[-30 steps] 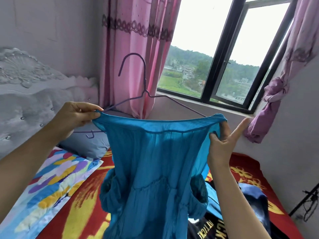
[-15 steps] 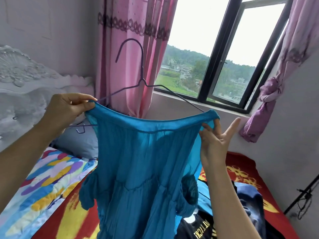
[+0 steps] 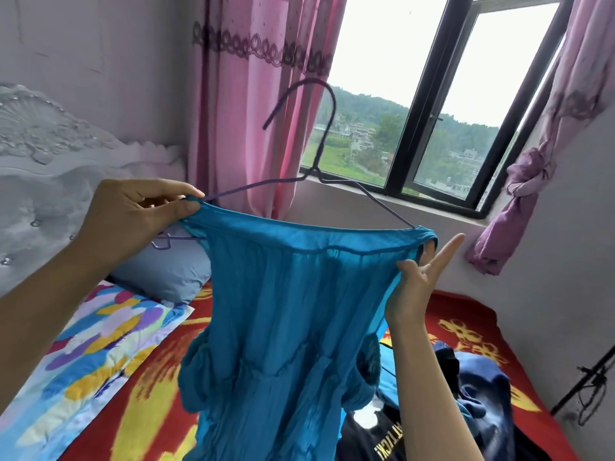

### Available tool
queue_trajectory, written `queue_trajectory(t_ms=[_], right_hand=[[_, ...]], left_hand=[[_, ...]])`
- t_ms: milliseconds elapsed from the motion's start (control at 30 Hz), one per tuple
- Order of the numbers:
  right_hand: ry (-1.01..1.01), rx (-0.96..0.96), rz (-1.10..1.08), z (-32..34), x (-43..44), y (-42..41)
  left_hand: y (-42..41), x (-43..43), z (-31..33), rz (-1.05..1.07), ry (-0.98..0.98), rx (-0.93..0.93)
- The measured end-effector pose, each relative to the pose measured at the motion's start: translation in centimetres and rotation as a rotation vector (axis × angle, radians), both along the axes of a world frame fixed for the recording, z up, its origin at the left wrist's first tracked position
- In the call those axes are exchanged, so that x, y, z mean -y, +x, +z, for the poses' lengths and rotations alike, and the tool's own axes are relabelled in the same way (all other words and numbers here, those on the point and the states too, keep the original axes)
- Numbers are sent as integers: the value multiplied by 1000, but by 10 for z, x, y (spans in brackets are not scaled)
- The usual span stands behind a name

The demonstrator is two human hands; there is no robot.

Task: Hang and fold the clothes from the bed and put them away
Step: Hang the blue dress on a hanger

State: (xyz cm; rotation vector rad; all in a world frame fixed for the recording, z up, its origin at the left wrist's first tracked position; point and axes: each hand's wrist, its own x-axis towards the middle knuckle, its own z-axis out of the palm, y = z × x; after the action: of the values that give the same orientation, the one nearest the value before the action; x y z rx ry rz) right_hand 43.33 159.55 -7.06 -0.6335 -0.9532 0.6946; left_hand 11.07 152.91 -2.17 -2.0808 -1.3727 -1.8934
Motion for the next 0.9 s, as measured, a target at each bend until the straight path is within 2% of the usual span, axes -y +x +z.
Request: queue_trajectory(t_ms=[167, 267, 367, 467, 567, 667, 900], right_hand=[[28, -135, 157, 11, 2, 7], [51, -148, 287, 19, 7, 14], [44, -148, 298, 25, 10, 19], [56, -220, 309, 30, 13, 21], [91, -313, 416, 35, 17, 20], [82, -235, 449, 36, 21, 20], [23, -48, 376, 32, 18, 20]], left_hand=[[4, 4, 11, -173, -113, 101], [-13, -3, 12, -273, -260, 244], [-26, -12, 8, -292, -370, 303], [-27, -18, 5, -285, -360, 329], [-23, -21, 3, -273, -360, 280], [-27, -20, -1, -298, -410, 279], [-53, -20, -10, -288, -520, 316]])
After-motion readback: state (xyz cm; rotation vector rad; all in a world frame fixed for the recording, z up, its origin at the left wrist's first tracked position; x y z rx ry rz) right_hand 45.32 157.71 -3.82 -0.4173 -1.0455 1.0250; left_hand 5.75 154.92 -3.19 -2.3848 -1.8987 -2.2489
